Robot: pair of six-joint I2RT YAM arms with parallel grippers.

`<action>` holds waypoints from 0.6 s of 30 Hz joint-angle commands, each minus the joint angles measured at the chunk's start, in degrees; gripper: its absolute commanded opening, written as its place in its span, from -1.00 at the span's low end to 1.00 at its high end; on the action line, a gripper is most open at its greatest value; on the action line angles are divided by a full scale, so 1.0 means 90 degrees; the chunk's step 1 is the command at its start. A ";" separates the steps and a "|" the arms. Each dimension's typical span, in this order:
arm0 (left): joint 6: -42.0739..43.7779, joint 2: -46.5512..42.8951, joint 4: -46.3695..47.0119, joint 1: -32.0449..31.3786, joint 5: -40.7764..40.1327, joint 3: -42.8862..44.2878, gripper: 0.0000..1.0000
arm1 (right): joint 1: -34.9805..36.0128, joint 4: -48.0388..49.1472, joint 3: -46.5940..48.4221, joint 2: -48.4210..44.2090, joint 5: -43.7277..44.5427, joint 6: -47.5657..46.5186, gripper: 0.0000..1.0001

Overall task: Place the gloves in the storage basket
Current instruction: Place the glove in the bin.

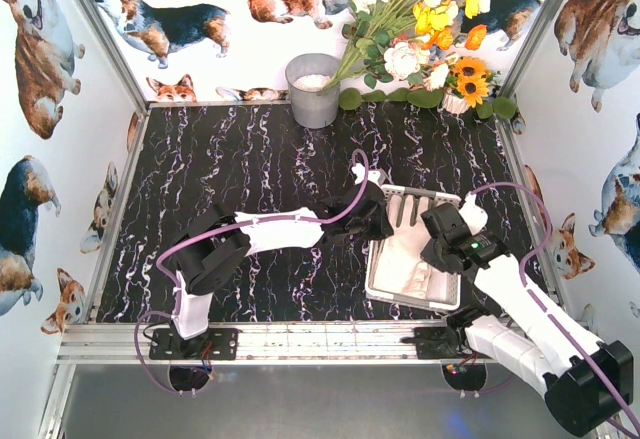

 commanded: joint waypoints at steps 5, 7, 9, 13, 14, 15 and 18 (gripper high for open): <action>0.0342 0.0368 -0.0915 0.0191 -0.1114 0.0274 -1.00 | -0.0105 -0.0291 -0.0121 0.0151 0.0718 -0.0228 -0.66; 0.0418 0.0294 -0.0922 0.0190 -0.1158 0.0284 -1.00 | -0.0101 -0.0449 0.0027 0.0100 0.0825 -0.0300 -0.15; 0.0513 0.0154 -0.0934 0.0182 -0.1219 0.0307 -0.83 | -0.0104 -0.0629 0.0233 0.0017 0.0958 -0.0418 0.19; 0.0856 -0.0153 -0.1166 0.0138 -0.1361 0.0555 -0.50 | -0.0103 -0.1036 0.0827 -0.0087 0.1151 -0.0641 0.78; 0.0921 -0.0209 -0.1299 0.0118 -0.1412 0.0652 -0.43 | -0.0106 -0.1148 0.0960 -0.0087 0.1176 -0.0655 0.84; 0.0981 -0.0266 -0.1439 0.0098 -0.1477 0.0750 -0.38 | -0.0101 -0.1251 0.1050 -0.0095 0.1197 -0.0670 0.87; 0.1060 -0.0440 -0.1679 0.0019 -0.1664 0.0913 -0.25 | -0.0106 -0.1422 0.1403 -0.0161 0.1221 -0.0755 0.87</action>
